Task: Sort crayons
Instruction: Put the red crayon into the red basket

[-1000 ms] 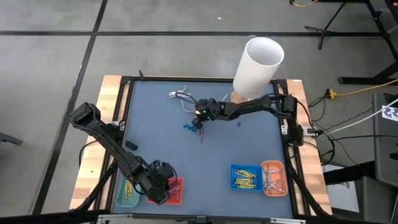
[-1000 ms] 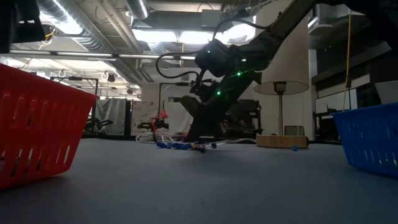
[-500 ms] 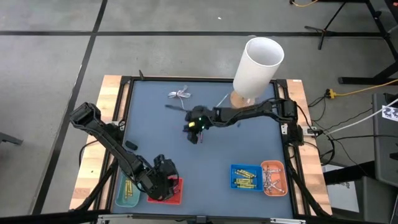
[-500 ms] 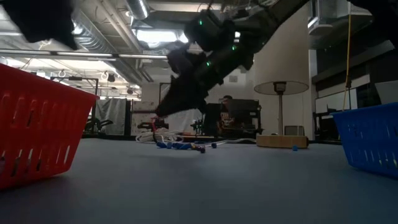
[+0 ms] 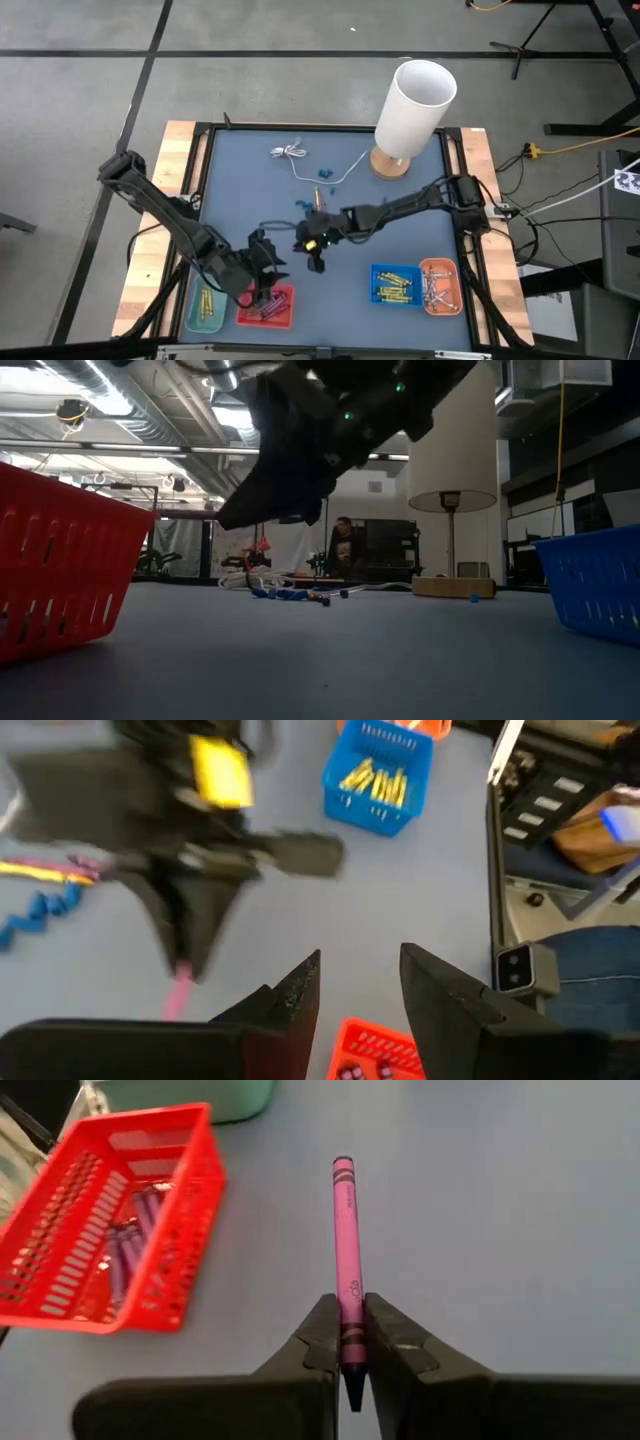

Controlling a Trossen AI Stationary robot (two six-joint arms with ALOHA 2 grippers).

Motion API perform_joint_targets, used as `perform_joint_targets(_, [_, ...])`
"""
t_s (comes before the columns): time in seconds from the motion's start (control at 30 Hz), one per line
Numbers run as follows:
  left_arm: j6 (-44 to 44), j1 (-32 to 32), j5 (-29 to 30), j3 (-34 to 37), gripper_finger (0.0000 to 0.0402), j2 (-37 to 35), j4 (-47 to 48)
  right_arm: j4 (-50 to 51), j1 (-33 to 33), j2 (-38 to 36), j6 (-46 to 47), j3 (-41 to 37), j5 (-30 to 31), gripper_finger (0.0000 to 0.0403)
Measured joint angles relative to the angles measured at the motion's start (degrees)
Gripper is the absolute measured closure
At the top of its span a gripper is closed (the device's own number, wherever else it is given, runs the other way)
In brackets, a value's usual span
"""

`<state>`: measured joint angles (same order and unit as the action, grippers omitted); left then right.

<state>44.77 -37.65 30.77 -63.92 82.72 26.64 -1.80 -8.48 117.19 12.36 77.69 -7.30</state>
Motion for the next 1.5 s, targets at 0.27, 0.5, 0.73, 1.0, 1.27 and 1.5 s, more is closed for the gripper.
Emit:
perform_joint_targets(0.27, [-1.96,1.53,1.90,0.00,0.0278,-3.73,1.26,-2.98,-5.84,0.00,-2.42,0.02,3.81,0.0375])
perform_joint_targets(0.5, [-2.00,3.03,1.64,0.00,0.0278,-3.78,1.39,-9.86,-9.95,1.63,-2.42,0.09,5.71,0.0375])
perform_joint_targets(0.73, [-5.93,4.70,1.32,0.00,0.0278,-3.76,1.26,-12.50,-11.07,3.04,0.15,0.07,5.65,0.0375])
perform_joint_targets(1.0, [-7.51,6.68,1.27,-0.01,0.0278,-3.72,1.09,-13.51,-12.26,3.04,2.67,0.04,5.12,0.0375])
perform_joint_targets(1.27, [-7.49,7.83,1.27,0.00,0.0278,-3.72,1.10,-17.38,-12.93,3.04,2.02,0.04,3.04,0.0375])
perform_joint_targets(1.5, [-7.49,8.14,1.27,0.00,0.0278,-3.70,1.00,-18.91,-12.93,6.04,0.88,3.11,-1.49,0.0375])
